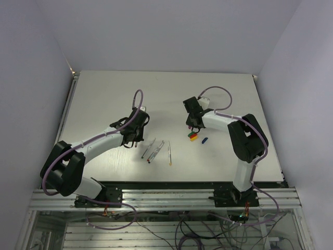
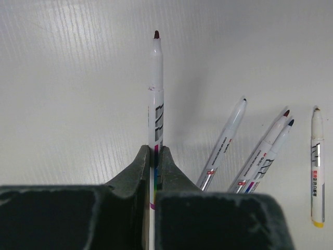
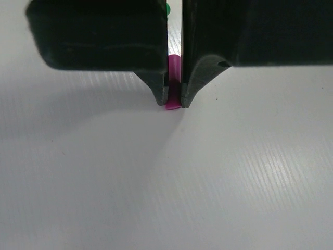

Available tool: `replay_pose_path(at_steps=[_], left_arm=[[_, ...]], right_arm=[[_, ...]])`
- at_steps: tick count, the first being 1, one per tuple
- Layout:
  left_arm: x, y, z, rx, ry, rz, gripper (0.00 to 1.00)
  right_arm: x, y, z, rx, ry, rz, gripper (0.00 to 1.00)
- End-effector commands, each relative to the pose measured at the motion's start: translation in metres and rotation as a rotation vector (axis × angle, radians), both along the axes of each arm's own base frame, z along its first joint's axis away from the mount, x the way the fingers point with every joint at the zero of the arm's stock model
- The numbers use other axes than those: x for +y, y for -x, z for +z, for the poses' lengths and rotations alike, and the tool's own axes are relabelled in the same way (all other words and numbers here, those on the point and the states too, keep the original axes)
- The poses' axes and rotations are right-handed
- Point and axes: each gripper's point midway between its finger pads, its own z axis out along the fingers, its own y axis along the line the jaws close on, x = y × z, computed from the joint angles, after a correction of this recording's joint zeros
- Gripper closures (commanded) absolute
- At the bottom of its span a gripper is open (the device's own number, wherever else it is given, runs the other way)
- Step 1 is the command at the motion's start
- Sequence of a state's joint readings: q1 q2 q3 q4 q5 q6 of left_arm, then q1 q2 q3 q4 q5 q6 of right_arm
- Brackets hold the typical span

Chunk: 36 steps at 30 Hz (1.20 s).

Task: Insert the pens into the pen caps

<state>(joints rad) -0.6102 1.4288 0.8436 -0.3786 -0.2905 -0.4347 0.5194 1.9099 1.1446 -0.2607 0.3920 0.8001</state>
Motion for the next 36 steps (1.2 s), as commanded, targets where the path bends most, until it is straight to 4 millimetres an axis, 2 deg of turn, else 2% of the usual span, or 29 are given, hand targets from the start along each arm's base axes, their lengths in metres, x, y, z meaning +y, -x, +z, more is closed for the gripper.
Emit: replay_pose_path(at_steps=[1,5,9,14,18,19,28,30,36], left_arm=[[-0.007,-0.008,0.006,-0.021,0.031,-0.011,0.93],[-0.007,-0.011,0.009,-0.041,0.033,-0.013,0.93],[-0.009,-0.018,0.015,-0.07,0.038,-0.004,0.93],[-0.019,-0.033,0.032,-0.134,0.078,-0.012,0.93],[-0.035,-0.048,0.053,-0.216,0.145,-0.05,0.93],[-0.04,-0.051,0.058,-0.238,0.166,-0.061,0.93],[-0.088,-0.072,0.102,-0.39,0.359,-0.211,0.93],[-0.103,-0.071,0.112,-0.424,0.419,-0.279,0.93],[-0.151,-0.057,0.151,-0.528,0.651,-0.524,0.93]], right_arm=[[-0.019,0.065,-0.062,0.27,0.083,0.057,1.0],[-0.015,0.051,-0.049,0.2,0.077,0.075,1.0],[-0.007,0.027,-0.02,0.079,0.049,0.088,1.0],[0.008,0.0,0.029,-0.111,-0.027,0.126,1.0],[0.015,-0.017,0.081,-0.295,-0.082,0.151,1.0],[0.011,-0.014,0.083,-0.315,-0.08,0.156,1.0],[-0.006,-0.011,0.164,-0.598,-0.156,0.188,1.0],[-0.013,-0.01,0.18,-0.656,-0.16,0.187,1.0],[-0.008,0.009,0.236,-0.881,-0.255,0.264,1.0]])
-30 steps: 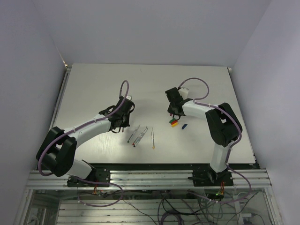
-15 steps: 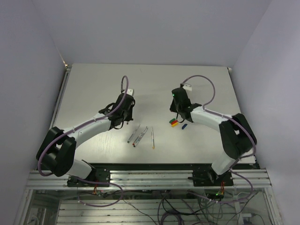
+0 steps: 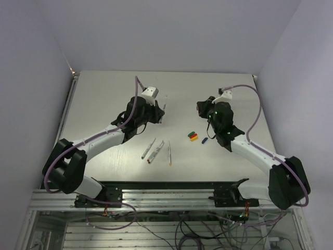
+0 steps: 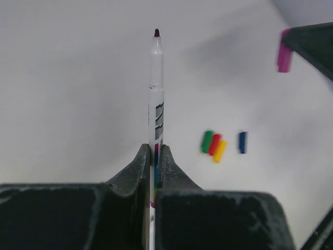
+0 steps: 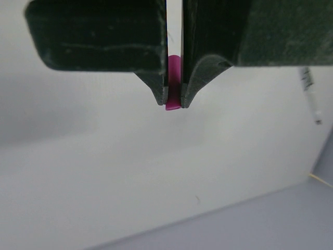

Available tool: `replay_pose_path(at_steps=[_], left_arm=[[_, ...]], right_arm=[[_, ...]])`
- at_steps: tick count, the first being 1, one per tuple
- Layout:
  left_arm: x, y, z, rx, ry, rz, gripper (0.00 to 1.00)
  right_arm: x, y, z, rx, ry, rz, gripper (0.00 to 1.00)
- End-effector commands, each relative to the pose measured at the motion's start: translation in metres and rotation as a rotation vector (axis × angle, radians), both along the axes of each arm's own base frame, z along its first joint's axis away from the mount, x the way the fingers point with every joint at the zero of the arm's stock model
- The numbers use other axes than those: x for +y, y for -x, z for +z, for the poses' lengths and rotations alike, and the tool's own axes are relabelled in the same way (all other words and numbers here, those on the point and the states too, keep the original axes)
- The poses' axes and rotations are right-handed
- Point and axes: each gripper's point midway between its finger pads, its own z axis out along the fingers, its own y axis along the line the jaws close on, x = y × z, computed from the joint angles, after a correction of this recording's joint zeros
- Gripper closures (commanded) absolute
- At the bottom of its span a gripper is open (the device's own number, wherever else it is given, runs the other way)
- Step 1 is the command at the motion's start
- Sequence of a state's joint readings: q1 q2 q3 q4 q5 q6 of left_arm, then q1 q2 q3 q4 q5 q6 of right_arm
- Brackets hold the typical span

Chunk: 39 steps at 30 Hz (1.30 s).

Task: Insert the pens into the pen caps

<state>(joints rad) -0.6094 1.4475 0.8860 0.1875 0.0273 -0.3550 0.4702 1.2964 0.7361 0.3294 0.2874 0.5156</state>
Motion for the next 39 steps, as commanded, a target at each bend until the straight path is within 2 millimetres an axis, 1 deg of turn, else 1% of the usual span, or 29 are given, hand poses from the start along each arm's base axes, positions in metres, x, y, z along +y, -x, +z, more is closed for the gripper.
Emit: replay_pose_path(at_steps=[1,3,5,8,11,15,16,20,24,33,39], left_arm=[[-0.049,0.012,0.054,-0.173,0.225,-0.269,0.93],[-0.06,0.021,0.066,-0.201,0.286,-0.347,0.93],[-0.067,0.027,0.073,-0.201,0.334,-0.396,0.93],[-0.073,0.033,0.073,-0.178,0.358,-0.432,0.93],[-0.077,0.042,0.075,-0.187,0.341,-0.446,0.93],[-0.083,0.054,0.076,-0.201,0.262,-0.457,0.93],[-0.084,0.057,0.078,-0.207,0.259,-0.459,0.93],[-0.087,0.065,0.084,-0.21,0.279,-0.477,0.93],[-0.089,0.066,0.086,-0.213,0.286,-0.475,0.93],[-0.091,0.064,0.082,-0.201,0.29,-0.471,0.93],[-0.09,0.064,0.084,-0.201,0.294,-0.468,0.93]], right_arm=[[0.008,0.009,0.057,-0.229,-0.077,0.082,1.0],[0.009,0.016,0.071,-0.297,-0.101,0.105,1.0],[0.011,0.02,0.088,-0.371,-0.125,0.125,1.0],[0.013,0.026,0.106,-0.458,-0.149,0.15,1.0],[0.016,0.028,0.123,-0.534,-0.171,0.17,1.0],[0.02,0.027,0.139,-0.599,-0.196,0.184,1.0],[0.021,0.028,0.145,-0.621,-0.205,0.188,1.0],[0.029,0.029,0.157,-0.663,-0.228,0.23,1.0],[0.036,0.03,0.159,-0.665,-0.259,0.267,1.0],[0.045,0.041,0.158,-0.664,-0.294,0.334,1.0],[0.053,0.042,0.152,-0.645,-0.313,0.364,1.0]])
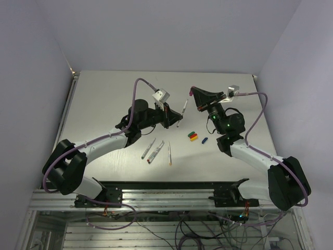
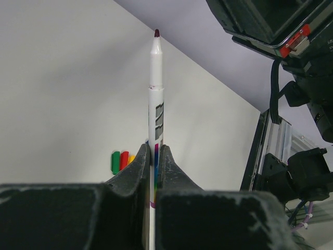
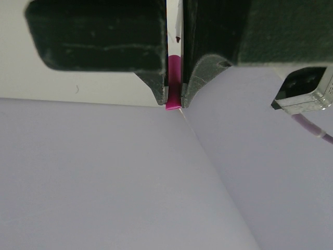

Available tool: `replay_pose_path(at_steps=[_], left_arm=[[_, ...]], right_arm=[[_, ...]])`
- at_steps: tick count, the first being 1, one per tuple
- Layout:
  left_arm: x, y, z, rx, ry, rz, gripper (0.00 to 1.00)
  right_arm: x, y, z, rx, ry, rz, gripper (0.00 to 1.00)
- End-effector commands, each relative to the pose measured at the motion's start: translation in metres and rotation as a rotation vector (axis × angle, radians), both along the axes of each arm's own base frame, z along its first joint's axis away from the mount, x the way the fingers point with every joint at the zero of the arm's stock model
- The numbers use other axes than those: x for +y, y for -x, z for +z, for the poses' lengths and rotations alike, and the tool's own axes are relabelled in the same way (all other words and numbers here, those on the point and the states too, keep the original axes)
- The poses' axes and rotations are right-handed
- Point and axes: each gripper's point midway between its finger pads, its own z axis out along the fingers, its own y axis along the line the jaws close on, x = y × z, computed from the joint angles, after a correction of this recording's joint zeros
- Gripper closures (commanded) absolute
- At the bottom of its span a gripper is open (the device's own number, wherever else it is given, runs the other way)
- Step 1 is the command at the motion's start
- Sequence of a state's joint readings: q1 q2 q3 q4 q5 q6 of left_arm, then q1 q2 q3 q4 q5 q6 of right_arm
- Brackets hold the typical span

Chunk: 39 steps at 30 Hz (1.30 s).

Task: Insert the pens into the pen caps

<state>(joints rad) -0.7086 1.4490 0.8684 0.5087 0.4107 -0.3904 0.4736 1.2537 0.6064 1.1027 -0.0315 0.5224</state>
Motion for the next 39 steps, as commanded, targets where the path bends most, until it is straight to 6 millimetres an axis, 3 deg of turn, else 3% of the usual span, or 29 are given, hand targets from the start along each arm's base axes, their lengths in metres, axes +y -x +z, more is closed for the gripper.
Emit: replay_pose_path(at_steps=[1,21,28,39], left_arm=[[-0.002,-0.002,0.017,-0.037,0.03,0.003,0.93],[0.0,-0.004,0.02,-0.039,0.046,0.025,0.93],[0.0,-0.004,0.019,-0.034,0.049,0.03,0.93],[0.002,-0.005,0.013,-0.025,0.031,0.037,0.93]], right_arm=[[0.008,0.006,0.005,-0.025,-0.023,0.046,1.0],[0.012,0.005,-0.008,0.011,-0.016,0.06,1.0],[0.025,0.01,-0.015,0.032,-0.017,0.1,1.0],[0.028,0.009,-0.01,0.017,-0.004,0.094,1.0]])
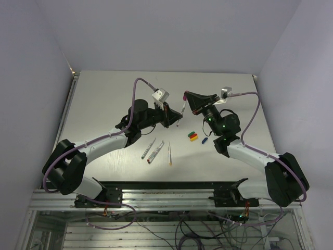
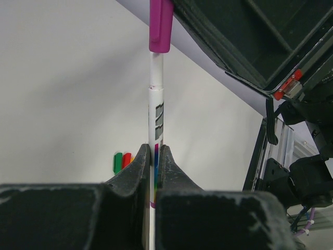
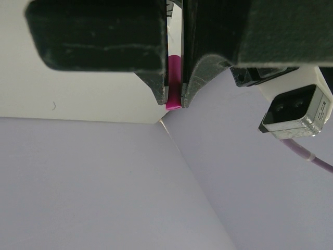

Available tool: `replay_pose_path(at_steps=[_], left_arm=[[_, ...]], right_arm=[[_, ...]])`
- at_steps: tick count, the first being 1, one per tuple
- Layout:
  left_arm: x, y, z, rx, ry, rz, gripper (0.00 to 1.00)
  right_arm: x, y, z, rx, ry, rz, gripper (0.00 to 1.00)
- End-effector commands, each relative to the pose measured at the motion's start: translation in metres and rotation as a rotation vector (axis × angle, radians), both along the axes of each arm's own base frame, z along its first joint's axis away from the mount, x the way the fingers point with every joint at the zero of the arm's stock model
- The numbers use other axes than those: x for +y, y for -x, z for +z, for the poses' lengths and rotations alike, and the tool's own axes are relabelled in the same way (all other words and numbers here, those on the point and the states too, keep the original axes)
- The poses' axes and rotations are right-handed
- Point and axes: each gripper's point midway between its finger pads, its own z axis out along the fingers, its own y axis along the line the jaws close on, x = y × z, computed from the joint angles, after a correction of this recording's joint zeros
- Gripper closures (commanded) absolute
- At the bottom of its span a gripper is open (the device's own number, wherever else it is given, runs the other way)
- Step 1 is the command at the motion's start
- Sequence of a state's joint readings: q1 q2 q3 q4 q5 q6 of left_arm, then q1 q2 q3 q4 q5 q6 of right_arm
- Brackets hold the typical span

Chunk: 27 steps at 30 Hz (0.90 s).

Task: Insert the pens into the pen caps

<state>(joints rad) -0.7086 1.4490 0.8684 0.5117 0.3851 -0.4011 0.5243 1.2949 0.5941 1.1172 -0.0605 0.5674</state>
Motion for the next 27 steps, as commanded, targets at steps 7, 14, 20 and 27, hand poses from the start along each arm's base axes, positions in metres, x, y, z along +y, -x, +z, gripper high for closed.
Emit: replay_pose_path(at_steps=[7,14,20,27], left_arm=[[0.002,0.0,0.005,-0.015,0.015,0.012,0.93],[0.004,0.0,0.009,-0.028,0.015,0.021,0.93],[0.006,0.0,0.016,-0.043,0.025,0.033,0.93],[0.006,-0.001,0.015,-0.042,0.022,0.036,0.93]], right_arm=[[0.001,-0.006,0.027,-0.081,0.042,-0.037,1.0],[-0.003,-0.009,0.022,-0.07,0.05,-0.064,1.0],[-0.004,-0.009,0.014,-0.05,0.056,-0.069,1.0],[-0.003,-0.01,0.01,-0.037,0.057,-0.065,1.0]])
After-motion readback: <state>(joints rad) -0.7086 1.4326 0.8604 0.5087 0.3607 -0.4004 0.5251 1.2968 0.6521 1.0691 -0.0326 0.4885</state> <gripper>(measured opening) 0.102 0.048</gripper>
